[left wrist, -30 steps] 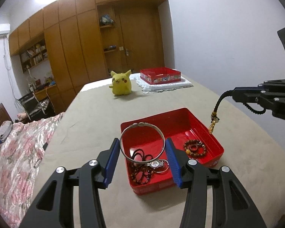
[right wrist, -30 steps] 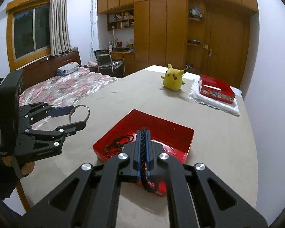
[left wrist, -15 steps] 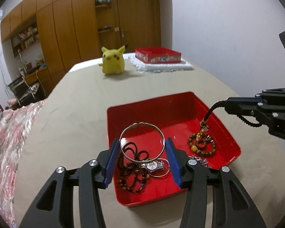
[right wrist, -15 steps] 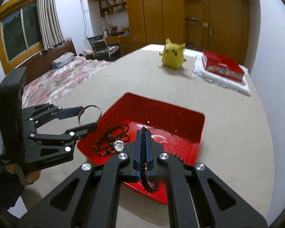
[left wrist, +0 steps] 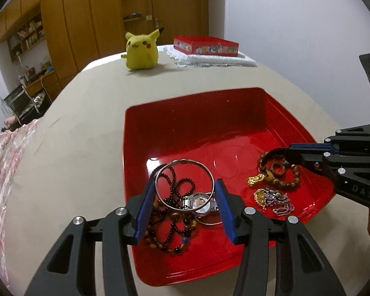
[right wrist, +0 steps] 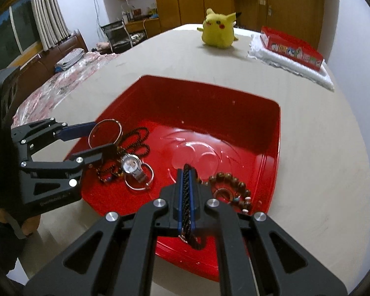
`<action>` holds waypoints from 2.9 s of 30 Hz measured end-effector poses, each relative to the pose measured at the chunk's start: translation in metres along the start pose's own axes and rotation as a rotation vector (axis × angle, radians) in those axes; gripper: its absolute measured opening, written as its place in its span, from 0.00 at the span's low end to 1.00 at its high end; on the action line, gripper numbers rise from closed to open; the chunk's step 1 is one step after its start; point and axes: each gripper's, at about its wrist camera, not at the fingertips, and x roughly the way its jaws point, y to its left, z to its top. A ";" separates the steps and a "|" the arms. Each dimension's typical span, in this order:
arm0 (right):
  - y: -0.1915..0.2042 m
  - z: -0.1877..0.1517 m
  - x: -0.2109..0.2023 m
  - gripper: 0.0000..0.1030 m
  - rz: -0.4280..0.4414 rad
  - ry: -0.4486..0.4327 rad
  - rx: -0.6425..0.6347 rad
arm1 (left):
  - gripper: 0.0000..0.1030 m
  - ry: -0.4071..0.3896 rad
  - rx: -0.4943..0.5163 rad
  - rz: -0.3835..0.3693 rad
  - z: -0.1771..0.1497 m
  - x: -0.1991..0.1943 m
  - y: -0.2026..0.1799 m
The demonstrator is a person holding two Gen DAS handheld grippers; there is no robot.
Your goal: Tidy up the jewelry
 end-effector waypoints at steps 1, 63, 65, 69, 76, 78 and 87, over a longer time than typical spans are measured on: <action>-0.001 -0.001 0.003 0.04 0.002 0.007 0.001 | 0.48 0.005 -0.001 -0.001 0.000 0.002 0.000; 0.009 -0.013 -0.078 0.97 -0.076 0.005 0.187 | 0.96 -0.060 -0.040 0.070 -0.020 -0.122 -0.011; 0.011 -0.012 -0.073 0.97 -0.084 0.015 0.176 | 0.96 -0.055 -0.049 0.082 -0.019 -0.119 -0.009; 0.013 -0.008 -0.069 0.97 -0.089 0.011 0.170 | 0.96 -0.050 -0.067 0.089 -0.017 -0.114 -0.002; 0.009 -0.005 -0.063 0.97 -0.075 -0.001 0.182 | 0.96 -0.049 -0.103 0.072 -0.013 -0.106 0.008; 0.010 -0.005 -0.061 0.97 -0.075 -0.001 0.180 | 0.96 -0.047 -0.106 0.070 -0.013 -0.103 0.009; 0.014 -0.001 -0.056 0.97 -0.087 -0.024 0.163 | 0.96 -0.031 -0.096 0.088 -0.010 -0.090 0.012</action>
